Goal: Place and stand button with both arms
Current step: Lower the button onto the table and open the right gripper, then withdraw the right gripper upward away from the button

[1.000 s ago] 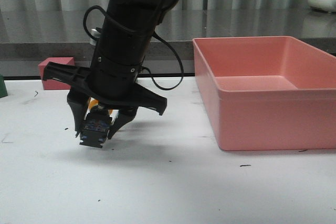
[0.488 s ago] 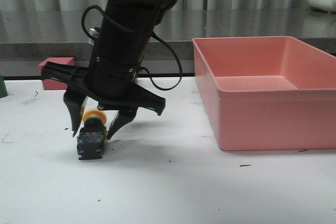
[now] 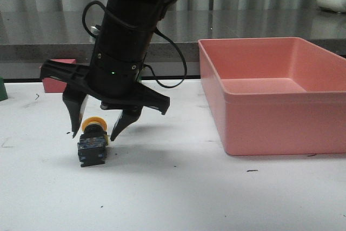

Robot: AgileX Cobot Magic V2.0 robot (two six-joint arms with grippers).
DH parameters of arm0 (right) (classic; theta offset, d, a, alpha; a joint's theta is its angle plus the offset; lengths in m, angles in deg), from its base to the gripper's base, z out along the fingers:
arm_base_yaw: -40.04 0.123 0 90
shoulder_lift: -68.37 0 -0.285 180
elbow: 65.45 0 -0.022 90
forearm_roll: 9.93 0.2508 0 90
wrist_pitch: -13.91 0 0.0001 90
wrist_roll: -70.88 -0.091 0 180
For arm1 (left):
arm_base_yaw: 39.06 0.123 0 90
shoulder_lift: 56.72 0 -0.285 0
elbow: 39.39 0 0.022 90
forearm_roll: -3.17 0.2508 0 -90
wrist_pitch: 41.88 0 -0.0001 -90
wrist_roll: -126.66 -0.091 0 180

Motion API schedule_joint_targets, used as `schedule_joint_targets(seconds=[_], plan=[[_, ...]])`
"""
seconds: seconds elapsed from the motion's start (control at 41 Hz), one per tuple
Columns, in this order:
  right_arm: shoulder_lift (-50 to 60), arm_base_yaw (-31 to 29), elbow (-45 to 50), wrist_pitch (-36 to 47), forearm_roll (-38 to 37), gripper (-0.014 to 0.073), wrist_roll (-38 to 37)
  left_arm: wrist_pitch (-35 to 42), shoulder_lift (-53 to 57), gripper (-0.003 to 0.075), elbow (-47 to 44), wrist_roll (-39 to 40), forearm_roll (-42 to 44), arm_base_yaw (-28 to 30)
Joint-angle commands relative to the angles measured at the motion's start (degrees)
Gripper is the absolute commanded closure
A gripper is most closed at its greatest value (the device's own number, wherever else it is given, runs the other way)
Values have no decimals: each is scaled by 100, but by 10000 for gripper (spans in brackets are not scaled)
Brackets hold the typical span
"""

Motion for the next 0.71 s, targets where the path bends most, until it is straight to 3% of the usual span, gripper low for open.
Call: schedule_joint_targets(seconds=[0.0, 0.268, 0.439, 0.683], plan=[[417, 5, -510, -501, -198, 166, 587, 415, -29, 354, 188, 46, 4, 10], [1263, 5, -840, -1763, -540, 166, 3232, 415, -29, 354, 188, 46, 4, 10], [2108, -2, -697, -1641, -1017, 166, 3435, 415, -29, 354, 188, 46, 4, 10], [3617, -106, 612, -1251, -1049, 167, 4149, 415, -29, 354, 188, 46, 4, 10]])
